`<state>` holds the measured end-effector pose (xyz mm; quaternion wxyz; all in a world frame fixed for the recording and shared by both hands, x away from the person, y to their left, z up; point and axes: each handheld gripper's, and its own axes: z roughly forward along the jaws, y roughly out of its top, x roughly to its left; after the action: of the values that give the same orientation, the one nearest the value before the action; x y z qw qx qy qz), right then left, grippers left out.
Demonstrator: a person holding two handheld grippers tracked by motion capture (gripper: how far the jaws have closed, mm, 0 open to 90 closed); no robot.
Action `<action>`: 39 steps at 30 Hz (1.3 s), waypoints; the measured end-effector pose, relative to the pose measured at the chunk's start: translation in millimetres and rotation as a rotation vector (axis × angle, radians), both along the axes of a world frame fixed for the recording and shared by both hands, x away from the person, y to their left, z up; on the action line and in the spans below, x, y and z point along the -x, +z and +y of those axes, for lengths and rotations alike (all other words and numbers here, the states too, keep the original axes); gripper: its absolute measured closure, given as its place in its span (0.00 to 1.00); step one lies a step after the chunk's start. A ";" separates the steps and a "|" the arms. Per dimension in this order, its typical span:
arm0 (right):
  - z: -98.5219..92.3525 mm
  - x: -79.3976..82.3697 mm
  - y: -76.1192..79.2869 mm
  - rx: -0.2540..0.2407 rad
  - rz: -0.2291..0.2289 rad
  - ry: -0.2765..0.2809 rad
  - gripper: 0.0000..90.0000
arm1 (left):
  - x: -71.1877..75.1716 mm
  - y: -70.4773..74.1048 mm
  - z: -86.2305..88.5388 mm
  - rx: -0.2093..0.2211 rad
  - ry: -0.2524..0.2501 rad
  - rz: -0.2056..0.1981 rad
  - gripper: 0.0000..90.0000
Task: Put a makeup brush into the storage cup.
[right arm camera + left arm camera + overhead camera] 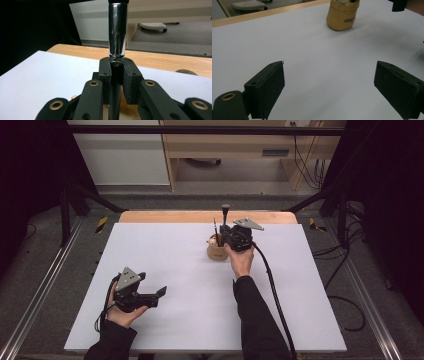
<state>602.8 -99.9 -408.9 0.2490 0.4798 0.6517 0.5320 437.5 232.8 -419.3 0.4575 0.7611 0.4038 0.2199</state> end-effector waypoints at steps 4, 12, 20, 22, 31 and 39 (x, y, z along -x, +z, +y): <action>1.4 -1.4 -3.3 0.009 0.008 -0.007 0.88 | -0.1 0.1 0.6 -0.001 0.002 -0.001 0.10; 3.4 -2.9 -8.0 0.014 0.027 -0.012 0.88 | 0.1 0.2 0.1 -0.001 0.002 -0.002 0.10; 6.1 -3.1 -13.3 0.023 0.051 -0.015 0.88 | 0.5 0.3 -0.2 0.002 0.000 -0.004 0.10; 6.3 -3.4 -15.2 0.024 0.057 -0.016 0.88 | 0.4 0.2 -0.3 -0.001 0.000 -0.004 0.10; 5.5 -2.6 -19.4 0.036 0.070 -0.024 0.88 | 0.5 0.2 -0.5 -0.002 -0.001 -0.005 0.10; -0.1 -1.7 -23.8 0.042 0.093 -0.013 0.87 | 0.2 -0.5 -1.6 -0.005 -0.002 -0.002 0.10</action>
<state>604.5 -100.0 -432.7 0.2318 0.5027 0.6706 0.4938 437.3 231.3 -419.9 0.4563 0.7623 0.4022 0.2213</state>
